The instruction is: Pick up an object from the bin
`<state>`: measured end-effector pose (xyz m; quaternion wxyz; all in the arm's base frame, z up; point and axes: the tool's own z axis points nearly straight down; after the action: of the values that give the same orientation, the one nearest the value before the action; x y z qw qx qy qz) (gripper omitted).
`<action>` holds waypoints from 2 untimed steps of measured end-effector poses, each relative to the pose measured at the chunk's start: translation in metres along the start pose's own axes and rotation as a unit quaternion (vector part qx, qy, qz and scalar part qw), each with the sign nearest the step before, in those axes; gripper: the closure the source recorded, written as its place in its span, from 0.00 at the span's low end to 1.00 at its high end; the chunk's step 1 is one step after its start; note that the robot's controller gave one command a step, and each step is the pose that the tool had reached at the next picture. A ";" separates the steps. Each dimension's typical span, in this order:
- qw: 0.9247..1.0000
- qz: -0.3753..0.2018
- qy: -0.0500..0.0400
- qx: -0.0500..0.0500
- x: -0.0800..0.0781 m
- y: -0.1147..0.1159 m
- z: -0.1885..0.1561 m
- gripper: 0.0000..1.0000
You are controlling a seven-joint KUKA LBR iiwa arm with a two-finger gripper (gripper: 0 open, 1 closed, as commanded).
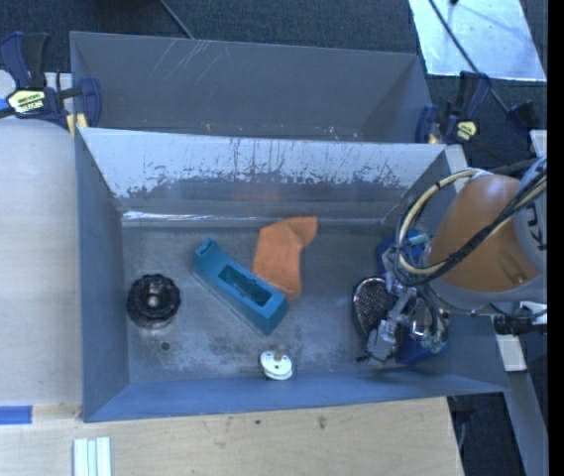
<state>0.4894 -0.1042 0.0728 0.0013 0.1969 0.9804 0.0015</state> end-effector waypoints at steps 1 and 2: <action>0.998 0.061 -0.003 -0.003 -0.001 -0.002 -0.002 1.00; 0.998 0.061 -0.003 -0.003 -0.001 -0.002 -0.002 1.00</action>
Offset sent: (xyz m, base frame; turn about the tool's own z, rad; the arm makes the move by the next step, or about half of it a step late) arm 0.0000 0.0000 0.0000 0.0000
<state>0.4893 -0.1067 0.0750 0.0046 0.2562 0.9666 0.0041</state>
